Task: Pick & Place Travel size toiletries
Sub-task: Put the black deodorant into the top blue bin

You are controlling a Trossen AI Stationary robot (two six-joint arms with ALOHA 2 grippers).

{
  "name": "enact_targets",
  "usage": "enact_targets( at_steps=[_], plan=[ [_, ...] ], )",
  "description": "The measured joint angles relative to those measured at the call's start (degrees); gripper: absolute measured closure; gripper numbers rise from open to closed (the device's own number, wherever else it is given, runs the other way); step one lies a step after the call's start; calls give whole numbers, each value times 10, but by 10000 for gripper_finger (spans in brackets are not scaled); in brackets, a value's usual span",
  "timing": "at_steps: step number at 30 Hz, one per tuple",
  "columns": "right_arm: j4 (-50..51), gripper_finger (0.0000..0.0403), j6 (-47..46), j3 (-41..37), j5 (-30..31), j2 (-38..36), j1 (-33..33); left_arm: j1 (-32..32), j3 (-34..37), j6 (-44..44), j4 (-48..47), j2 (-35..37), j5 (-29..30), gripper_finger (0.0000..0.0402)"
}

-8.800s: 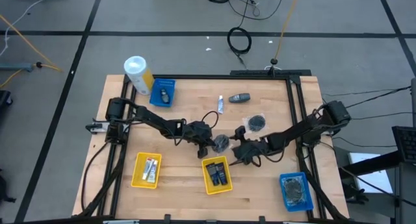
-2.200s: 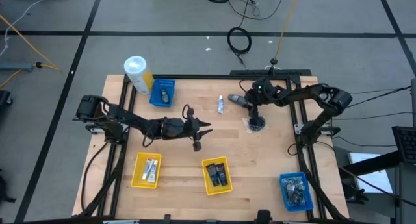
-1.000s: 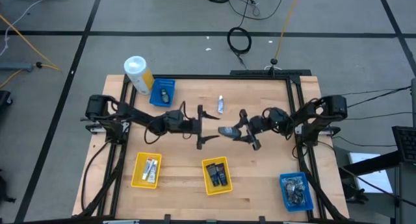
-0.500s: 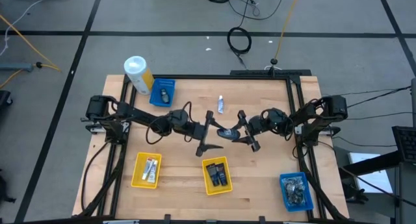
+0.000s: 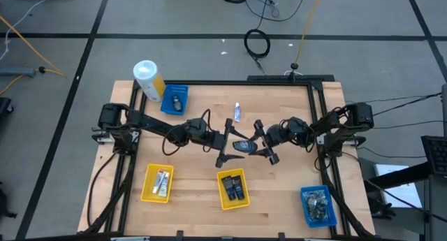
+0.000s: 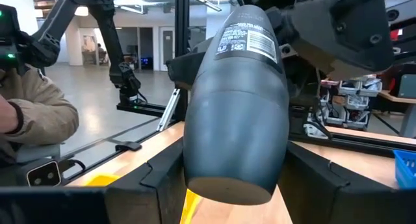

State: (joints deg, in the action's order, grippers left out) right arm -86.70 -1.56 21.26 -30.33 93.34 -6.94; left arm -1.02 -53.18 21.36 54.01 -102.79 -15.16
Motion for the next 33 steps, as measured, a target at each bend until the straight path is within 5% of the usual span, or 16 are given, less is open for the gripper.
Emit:
enact_targets(
  at_steps=[14,26,33],
  plan=[
    [3,207,1,0,2,0,0,-3,0,14,-7,0,-2,83],
    [7,206,4,-1,2,0,0,-3,-1,54,-14,0,3,213],
    [16,205,-6,-1,1,0,0,-3,-1,55,-16,0,2,228]
  ],
)
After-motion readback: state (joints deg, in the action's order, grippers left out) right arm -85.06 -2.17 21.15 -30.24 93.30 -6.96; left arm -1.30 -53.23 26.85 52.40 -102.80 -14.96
